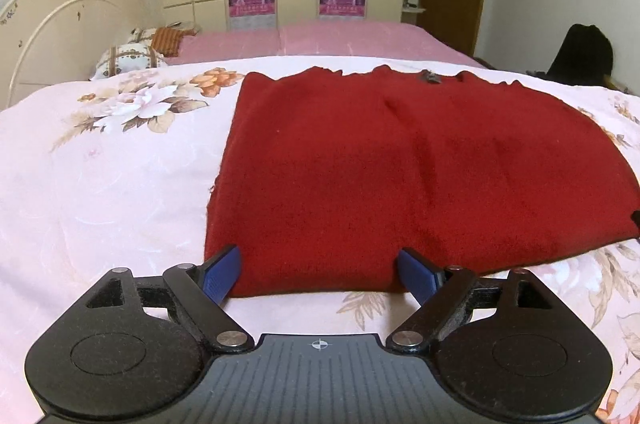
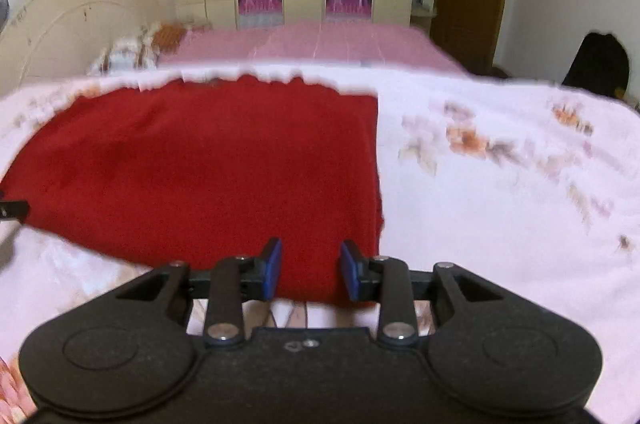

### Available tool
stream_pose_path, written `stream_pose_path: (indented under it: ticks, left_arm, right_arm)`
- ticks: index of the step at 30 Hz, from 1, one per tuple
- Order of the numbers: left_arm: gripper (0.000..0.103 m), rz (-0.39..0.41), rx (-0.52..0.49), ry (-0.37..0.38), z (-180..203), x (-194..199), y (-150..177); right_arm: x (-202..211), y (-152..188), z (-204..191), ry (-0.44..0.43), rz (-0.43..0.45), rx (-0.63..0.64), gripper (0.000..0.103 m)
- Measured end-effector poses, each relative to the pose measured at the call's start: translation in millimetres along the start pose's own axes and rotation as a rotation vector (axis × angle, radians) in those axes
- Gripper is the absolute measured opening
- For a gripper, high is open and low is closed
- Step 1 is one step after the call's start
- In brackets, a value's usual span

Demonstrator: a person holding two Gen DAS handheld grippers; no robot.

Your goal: Fold small clothes

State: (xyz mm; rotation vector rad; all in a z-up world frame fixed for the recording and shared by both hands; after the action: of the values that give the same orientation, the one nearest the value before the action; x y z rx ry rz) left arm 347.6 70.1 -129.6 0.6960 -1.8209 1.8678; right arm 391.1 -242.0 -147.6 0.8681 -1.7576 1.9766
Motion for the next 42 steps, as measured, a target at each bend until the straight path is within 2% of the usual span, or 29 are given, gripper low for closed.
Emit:
stream_pose_path:
  ticks: [7,8,22,25,26,28,32,37,39,42]
  left_arm:
    - [0.086,0.002,-0.012,-0.015,2,0,1]
    - [0.086,0.004,-0.011,-0.017,3,0,2]
    - [0.087,-0.036,-0.018,-0.031,1,9,-4]
    - [0.087,-0.036,0.001,-0.078,-6,19,0]
    - [0.087,-0.042,0.032,-0.091,-12,23,2]
    - [0.086,-0.036,0.163,-0.083,-26,33,8]
    - [0.086,-0.021,0.468,0.055,-47,43,20]
    - [0.086,0.025,0.826,0.142,-73,34,33]
    - [0.086,0.050,0.907,0.172,-79,26,34]
    - [0.086,0.065,0.909,0.195,-79,12,30]
  right_arm:
    - [10,-3,0,-0.001,0.042,-0.015,0.032]
    - [4,1,1,0.004,0.015,-0.012,0.032]
    - [3,1,5,-0.020,0.001,-0.014,0.033]
    - [4,0,6,-0.027,-0.007,-0.009,0.033]
    - [4,0,6,-0.031,-0.011,-0.009,0.033]
    - [7,-1,7,-0.038,-0.016,-0.017,0.034]
    - [22,-1,10,-0.046,0.016,-0.057,0.037]
    - [35,-2,7,-0.066,0.056,-0.069,0.037]
    - [40,-5,5,-0.083,0.072,-0.071,0.037]
    - [46,-9,3,-0.098,0.086,-0.067,0.038]
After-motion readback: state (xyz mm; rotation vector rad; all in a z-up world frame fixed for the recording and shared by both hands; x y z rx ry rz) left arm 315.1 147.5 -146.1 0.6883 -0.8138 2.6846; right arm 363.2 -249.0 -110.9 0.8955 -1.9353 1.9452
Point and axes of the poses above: each gripper's, at about its wrist camera, not at the fingertips, and x roughly against the way its jaws point, z to its right, y to its underside, the point moved 3 cm from there along -x, roughly the way its jaws point, and after that the axes turned 4 degrees about z, right-handed, at the moved point
